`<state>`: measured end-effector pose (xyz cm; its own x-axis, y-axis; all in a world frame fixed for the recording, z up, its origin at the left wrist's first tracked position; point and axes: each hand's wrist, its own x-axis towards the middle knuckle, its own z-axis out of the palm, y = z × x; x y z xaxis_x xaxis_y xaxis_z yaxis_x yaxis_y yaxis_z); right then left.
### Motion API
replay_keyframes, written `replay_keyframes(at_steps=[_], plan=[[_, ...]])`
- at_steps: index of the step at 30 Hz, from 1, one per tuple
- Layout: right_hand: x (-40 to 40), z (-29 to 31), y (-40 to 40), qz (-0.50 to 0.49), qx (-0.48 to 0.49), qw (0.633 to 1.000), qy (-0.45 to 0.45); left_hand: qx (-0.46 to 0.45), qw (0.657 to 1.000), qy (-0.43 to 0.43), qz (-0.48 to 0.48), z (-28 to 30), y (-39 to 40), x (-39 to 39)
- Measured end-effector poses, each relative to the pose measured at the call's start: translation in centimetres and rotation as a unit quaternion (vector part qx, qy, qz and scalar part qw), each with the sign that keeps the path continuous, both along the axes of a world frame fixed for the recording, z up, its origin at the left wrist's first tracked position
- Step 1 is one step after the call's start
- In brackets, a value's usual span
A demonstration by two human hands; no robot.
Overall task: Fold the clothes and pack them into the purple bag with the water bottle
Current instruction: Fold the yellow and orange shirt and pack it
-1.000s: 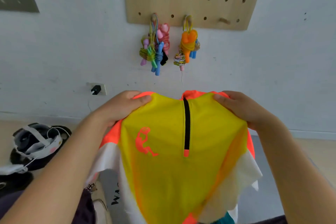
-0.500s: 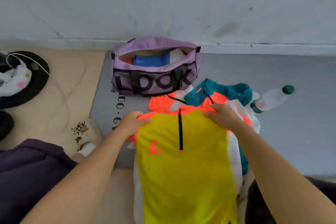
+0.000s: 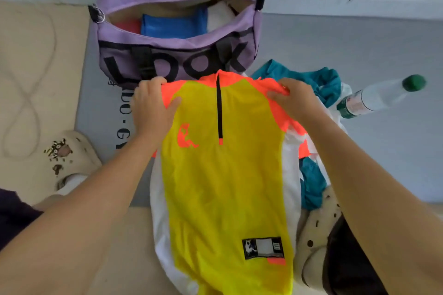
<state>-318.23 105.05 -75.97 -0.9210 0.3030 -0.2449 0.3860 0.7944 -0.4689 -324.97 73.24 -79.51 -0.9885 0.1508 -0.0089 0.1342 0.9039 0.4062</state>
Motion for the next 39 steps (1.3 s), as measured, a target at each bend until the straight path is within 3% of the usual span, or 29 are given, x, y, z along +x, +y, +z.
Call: replay_keyframes(at_steps=[2,5,10,12,14,17,19,22,25,28,30,34,39], plan=[[-0.4,-0.5,0.2,0.030,0.019,0.997,-0.073,-0.033,0.997,0.011,-0.062,0.2,2.1,1.5],[0.8,-1.6,0.5,0.089,0.033,0.981,-0.172,-0.001,0.979,-0.085,-0.188,-0.5,6.1,6.3],[1.6,-0.8,2.3,0.071,-0.067,0.992,-0.086,-0.104,0.915,-0.283,-0.268,-4.4,9.3,13.2],[0.9,0.0,3.4,0.099,-0.003,0.988,-0.115,-0.122,0.912,-0.285,-0.268,-5.3,9.2,14.0],[0.3,0.6,4.4,0.114,0.129,0.977,-0.122,-0.113,0.914,-0.283,-0.266,-5.6,9.2,13.8],[0.7,0.7,5.1,0.049,0.300,0.953,0.007,-0.089,0.912,-0.302,-0.264,-5.3,9.2,13.0],[1.9,0.4,4.5,-0.054,0.312,0.945,0.087,-0.044,0.913,-0.316,-0.253,-4.8,8.8,12.6],[5.1,-1.9,2.5,-0.160,0.194,0.966,0.057,0.058,0.946,-0.270,-0.166,-4.1,7.4,12.4],[8.7,-4.2,-1.0,-0.193,0.075,0.978,0.010,0.114,0.984,-0.135,0.039,-3.7,4.4,12.3],[10.2,-5.6,-6.1,-0.074,0.108,0.991,0.031,0.147,0.929,-0.143,0.308,-3.7,0.3,11.6],[10.2,-5.9,-10.2,0.043,0.120,0.991,0.050,0.194,0.885,-0.146,0.397,-3.9,-2.0,10.6],[8.8,-6.9,-16.3,0.211,0.107,0.972,0.006,0.222,0.852,-0.192,0.435,-4.9,-4.7,8.5],[7.7,-9.8,-17.0,0.258,0.137,0.947,-0.136,0.156,0.853,-0.351,0.354,-6.4,-6.0,5.3]])
